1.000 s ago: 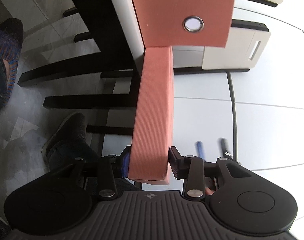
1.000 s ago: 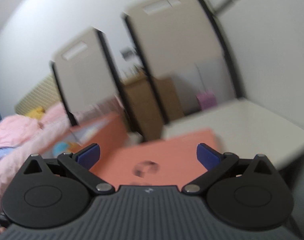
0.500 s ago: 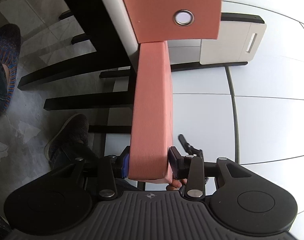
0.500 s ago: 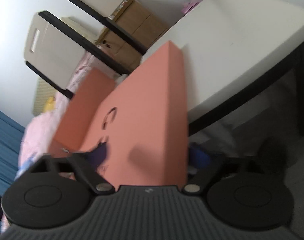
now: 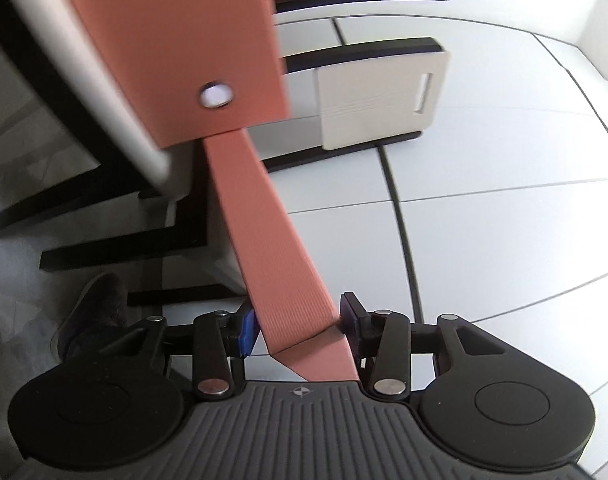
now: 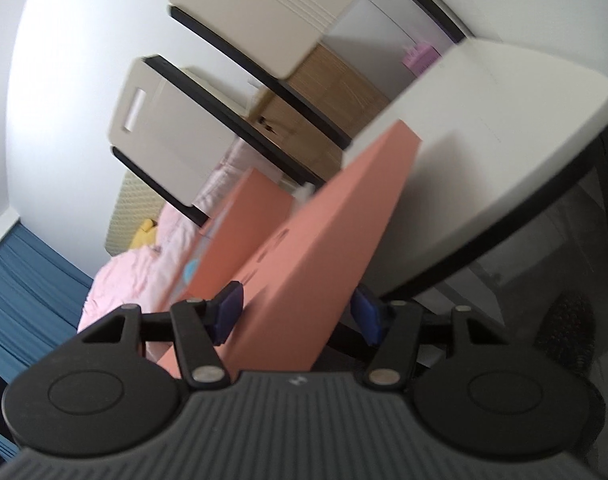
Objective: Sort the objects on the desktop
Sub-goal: 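Swing the lid over the box with the left gripper while the right gripper grasps its other edge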
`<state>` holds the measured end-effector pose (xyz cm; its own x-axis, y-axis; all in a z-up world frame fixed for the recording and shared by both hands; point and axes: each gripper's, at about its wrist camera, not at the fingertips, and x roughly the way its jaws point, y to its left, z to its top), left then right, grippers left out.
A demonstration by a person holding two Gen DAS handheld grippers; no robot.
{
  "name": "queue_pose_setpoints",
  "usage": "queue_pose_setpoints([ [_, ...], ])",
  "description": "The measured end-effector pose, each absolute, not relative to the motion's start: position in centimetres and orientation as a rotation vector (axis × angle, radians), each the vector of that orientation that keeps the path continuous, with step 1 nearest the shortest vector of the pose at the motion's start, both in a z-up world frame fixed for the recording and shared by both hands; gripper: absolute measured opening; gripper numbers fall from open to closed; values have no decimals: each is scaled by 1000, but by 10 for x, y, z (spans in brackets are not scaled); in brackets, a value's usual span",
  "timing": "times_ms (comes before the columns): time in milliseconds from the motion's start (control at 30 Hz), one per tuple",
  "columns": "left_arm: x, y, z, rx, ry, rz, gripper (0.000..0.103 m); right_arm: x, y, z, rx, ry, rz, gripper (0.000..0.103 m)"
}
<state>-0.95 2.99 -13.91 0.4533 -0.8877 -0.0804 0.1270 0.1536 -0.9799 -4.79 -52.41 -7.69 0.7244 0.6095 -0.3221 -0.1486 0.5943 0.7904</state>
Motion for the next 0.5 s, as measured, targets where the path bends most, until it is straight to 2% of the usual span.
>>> queue_pose_setpoints([
  [233,-21,36,-94,-1145,705,-898,48,-74,-520,-34,820,534,477,61],
  [500,-8,84,-41,-1121,516,-865,49,-46,-476,34,748,465,533,61],
])
